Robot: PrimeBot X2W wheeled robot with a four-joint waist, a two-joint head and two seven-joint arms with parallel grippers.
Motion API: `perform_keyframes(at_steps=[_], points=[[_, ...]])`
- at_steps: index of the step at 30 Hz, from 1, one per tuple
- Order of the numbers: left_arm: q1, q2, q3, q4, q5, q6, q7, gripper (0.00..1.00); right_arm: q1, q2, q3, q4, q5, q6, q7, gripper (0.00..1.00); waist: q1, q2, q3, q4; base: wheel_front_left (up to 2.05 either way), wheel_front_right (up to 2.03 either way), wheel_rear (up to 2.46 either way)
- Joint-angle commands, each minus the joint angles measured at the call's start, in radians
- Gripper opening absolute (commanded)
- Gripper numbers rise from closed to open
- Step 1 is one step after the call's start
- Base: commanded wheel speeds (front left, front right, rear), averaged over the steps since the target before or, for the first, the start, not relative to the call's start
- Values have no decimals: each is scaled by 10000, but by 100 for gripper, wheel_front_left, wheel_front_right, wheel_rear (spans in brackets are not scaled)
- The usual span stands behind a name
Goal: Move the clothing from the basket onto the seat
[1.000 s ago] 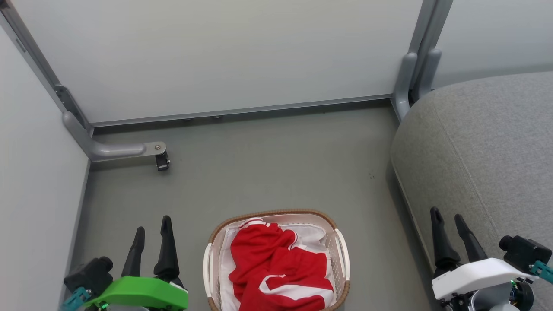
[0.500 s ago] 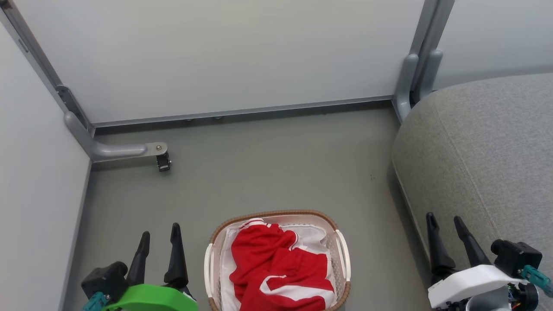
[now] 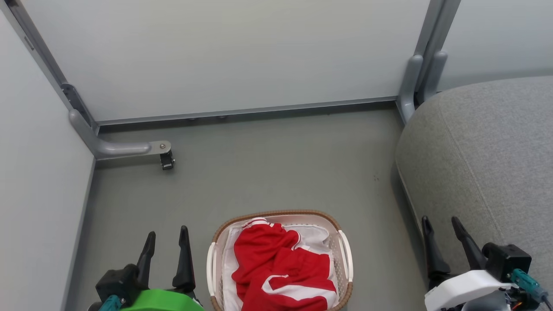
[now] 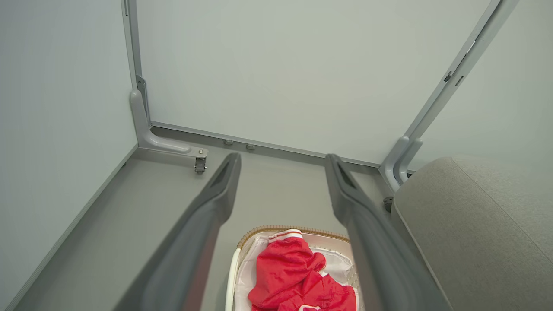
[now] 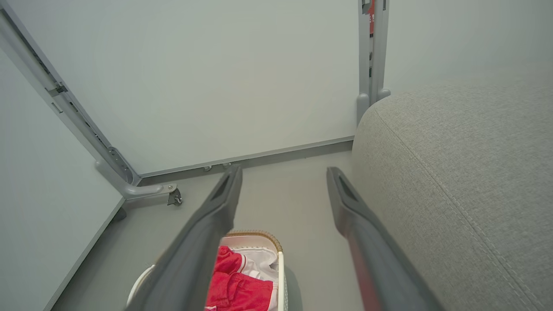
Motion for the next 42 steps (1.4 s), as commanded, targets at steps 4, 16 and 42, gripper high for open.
perform_keyframes(at_steps=[4, 16, 42], points=[[160, 72, -55, 3, 460, 67, -163, 100, 128, -57, 37, -37, -492, 3, -180, 100, 0, 0, -2, 36, 0, 0, 0], [232, 77, -204, 122, 1183, 145, -392, 100, 219, -70, 203, -118, -1429, 2, -391, 100, 0, 0, -15, 65, 0, 0, 0], [209, 83, -383, 397, 1745, 157, -594, 100, 244, -79, 300, -104, -2191, 2, -622, 100, 0, 0, 56, 93, 0, 0, 0]])
